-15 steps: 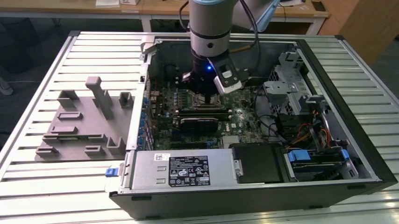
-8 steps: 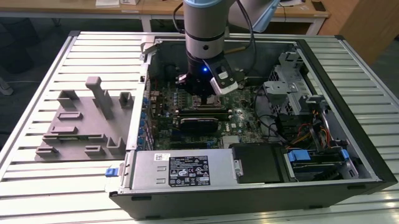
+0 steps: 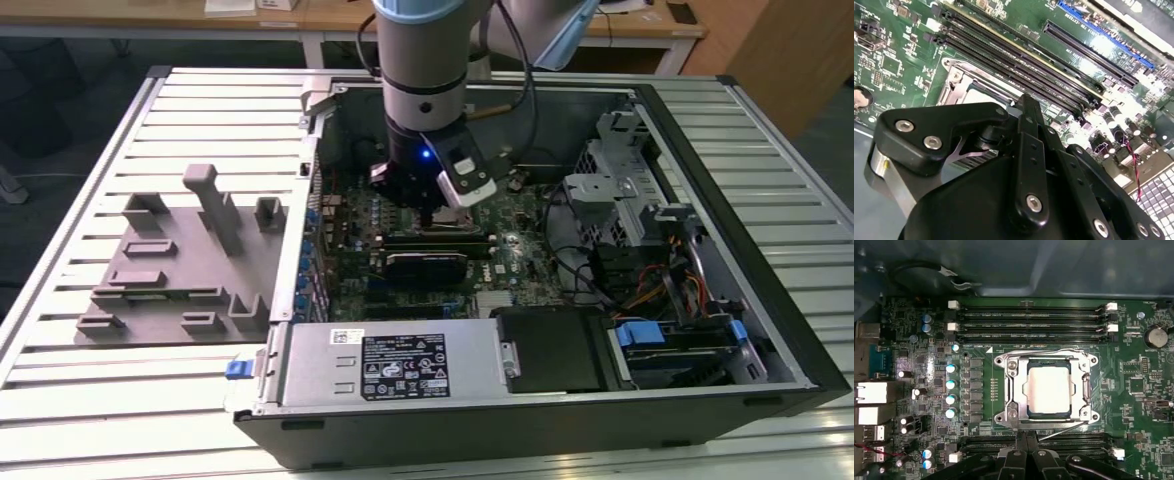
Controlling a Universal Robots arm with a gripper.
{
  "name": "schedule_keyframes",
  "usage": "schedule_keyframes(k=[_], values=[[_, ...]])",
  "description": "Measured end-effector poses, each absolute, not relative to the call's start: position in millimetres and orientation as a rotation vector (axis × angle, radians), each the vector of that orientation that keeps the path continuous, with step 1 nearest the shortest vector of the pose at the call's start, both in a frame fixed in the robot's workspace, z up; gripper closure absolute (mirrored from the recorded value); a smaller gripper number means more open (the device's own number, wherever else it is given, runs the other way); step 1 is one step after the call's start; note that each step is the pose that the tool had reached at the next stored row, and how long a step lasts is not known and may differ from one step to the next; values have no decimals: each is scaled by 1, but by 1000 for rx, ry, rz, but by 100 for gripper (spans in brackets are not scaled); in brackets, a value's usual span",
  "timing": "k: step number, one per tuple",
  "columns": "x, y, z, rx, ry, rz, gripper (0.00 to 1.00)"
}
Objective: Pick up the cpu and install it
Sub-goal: 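Install the second cpu locking lever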
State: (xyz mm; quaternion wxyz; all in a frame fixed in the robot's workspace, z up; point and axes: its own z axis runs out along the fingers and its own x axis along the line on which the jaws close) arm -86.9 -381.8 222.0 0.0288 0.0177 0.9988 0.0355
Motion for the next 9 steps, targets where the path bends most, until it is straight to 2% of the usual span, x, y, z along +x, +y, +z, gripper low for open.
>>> schedule_keyframes(k=[9], values=[[-92, -387, 217, 33, 3081, 158, 89]])
